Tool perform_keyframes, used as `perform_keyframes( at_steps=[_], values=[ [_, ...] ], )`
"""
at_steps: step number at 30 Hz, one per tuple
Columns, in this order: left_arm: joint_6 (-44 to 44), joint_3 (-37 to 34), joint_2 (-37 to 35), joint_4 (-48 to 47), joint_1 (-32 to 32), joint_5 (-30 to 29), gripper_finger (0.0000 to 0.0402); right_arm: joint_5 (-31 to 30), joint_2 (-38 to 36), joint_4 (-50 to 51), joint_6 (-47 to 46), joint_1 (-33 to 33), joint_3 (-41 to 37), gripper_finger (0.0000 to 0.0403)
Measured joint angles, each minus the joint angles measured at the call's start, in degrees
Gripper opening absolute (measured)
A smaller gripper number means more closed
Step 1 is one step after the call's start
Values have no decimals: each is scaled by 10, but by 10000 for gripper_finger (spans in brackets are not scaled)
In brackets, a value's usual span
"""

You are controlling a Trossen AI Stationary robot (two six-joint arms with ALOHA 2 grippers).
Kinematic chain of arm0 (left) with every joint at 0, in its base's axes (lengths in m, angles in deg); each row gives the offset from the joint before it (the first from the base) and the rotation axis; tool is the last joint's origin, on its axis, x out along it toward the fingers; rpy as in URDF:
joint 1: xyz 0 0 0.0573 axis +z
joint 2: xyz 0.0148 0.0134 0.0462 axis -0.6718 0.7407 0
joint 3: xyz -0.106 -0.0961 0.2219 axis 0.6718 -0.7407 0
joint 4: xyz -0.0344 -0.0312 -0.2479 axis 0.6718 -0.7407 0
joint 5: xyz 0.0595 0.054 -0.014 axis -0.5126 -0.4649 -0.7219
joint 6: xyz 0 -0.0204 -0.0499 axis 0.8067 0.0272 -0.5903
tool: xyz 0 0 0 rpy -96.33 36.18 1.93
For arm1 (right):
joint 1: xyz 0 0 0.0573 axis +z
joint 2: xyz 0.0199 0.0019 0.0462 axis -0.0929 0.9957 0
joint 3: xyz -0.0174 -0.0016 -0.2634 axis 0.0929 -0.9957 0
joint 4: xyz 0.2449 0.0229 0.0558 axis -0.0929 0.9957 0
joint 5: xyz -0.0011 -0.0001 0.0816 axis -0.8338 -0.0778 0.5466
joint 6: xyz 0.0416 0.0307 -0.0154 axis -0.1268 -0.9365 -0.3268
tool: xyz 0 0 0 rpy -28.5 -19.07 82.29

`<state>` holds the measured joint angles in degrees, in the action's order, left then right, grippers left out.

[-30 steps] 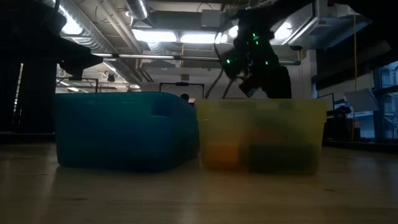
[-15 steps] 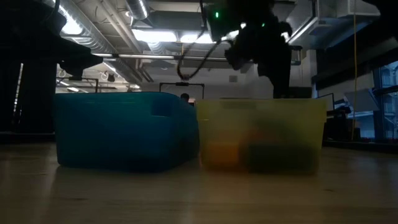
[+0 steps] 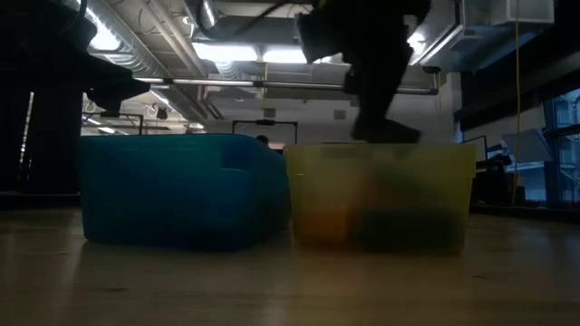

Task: Sort blocks by size
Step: Put the green game piece into the yellow bin

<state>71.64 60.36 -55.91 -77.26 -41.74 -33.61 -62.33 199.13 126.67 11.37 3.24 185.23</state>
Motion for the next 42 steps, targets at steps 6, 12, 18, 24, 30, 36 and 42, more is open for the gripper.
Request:
perform_keyframes(
  at_steps=[6,12,18,24,30,36,42],
  values=[
    [0,0,0,0,0,0,194,-53,0,-51,-3,5,0,103],
    [0,0,0,0,0,0,194,-75,0,-50,-47,0,0,138],
    [0,0,0,0,0,0,194,-127,0,-58,-58,0,0,205],
    [0,0,0,0,0,0,194,-61,0,-58,-18,-9,0,230],
    [0,0,0,0,0,0,194,24,0,-63,-14,-7,0,225],
    [0,0,0,0,0,0,194,42,0,-89,-13,-11,-2,225],
    [0,0,0,0,0,0,194,59,0,-151,-13,-15,-3,225]
  ],
)
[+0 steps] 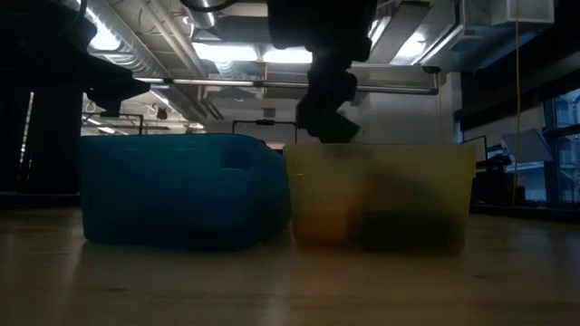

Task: Sort blocks by size
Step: Put the green game piece into the yellow bin

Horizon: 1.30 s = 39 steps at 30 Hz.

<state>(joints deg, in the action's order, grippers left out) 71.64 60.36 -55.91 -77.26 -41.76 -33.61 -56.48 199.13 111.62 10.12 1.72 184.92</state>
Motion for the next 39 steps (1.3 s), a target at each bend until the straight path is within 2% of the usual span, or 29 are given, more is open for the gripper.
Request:
perform_keyframes(
  at_steps=[8,16,18,22,25,30,39],
  values=[
    [0,0,0,0,0,0,194,0,0,-12,0,0,0,225],
    [0,0,0,1,0,0,194,-28,0,-14,0,0,0,225],
    [12,-3,0,24,0,-3,194,-28,0,-14,0,0,0,225],
    [-13,-1,-1,146,0,-12,194,-28,0,-14,0,0,0,225],
    [-37,-2,10,159,0,-15,194,-28,0,-14,-1,0,0,225],
    [-85,-2,76,190,0,-15,194,-28,0,-15,-2,0,0,225],
    [-100,3,300,412,0,-14,194,-28,0,-14,-2,0,1,225]
  ],
)
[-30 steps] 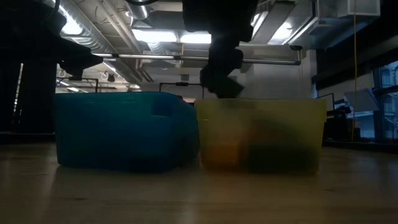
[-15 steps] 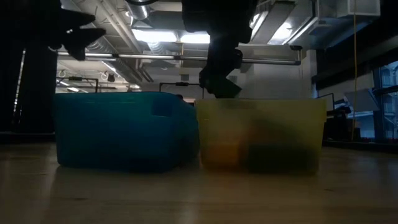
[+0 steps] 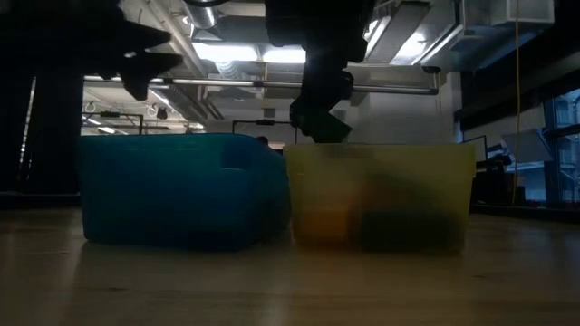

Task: Sort blocks by size
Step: Put the green game piece into the yellow bin

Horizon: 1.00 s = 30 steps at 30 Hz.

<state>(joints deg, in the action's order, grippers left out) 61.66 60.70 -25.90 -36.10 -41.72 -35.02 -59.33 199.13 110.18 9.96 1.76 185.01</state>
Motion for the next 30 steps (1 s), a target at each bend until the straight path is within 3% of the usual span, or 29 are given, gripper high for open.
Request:
perform_keyframes(
  at_steps=[6,16,25,30],
  values=[
    [-9,63,164,27,-1,2,194,0,0,0,0,0,0,225],
    [30,180,408,66,-37,64,194,-21,-2,8,0,0,0,225],
    [46,245,557,193,-60,64,194,-31,-30,9,0,0,1,225],
    [56,287,613,206,-68,66,194,-32,-32,1,0,0,1,225]
  ],
)
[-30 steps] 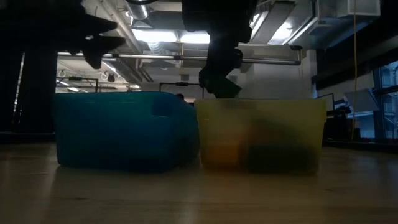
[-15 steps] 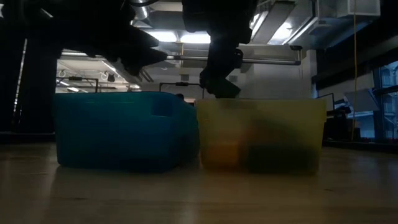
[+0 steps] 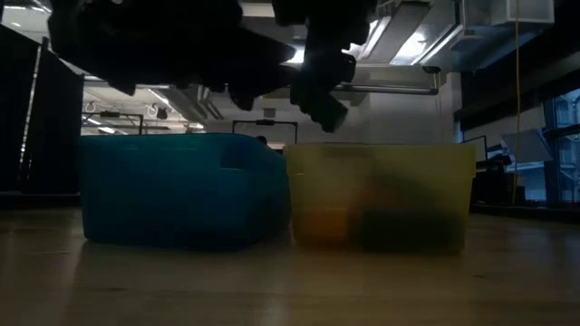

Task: Sort blocks by size
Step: Put the green game piece into the yellow bin, then adjust the transparent bin

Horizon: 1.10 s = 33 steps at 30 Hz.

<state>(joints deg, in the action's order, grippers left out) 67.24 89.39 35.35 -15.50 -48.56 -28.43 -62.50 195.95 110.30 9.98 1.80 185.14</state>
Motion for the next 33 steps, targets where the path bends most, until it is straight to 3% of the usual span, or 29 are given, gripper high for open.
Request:
perform_keyframes(
  at_steps=[9,23,25,30,33],
  values=[
    [-2,57,66,5,-4,22,194,1,-1,15,0,0,-1,225],
    [-45,55,77,-64,-4,28,194,-9,-1,75,0,0,0,225],
    [-46,55,70,-66,-4,47,194,-46,-1,77,2,0,0,225],
    [-43,52,9,-95,2,131,194,-201,-1,105,20,-15,0,225],
    [-9,28,-51,-120,1,141,194,-237,-1,124,23,-38,0,225]
  ],
)
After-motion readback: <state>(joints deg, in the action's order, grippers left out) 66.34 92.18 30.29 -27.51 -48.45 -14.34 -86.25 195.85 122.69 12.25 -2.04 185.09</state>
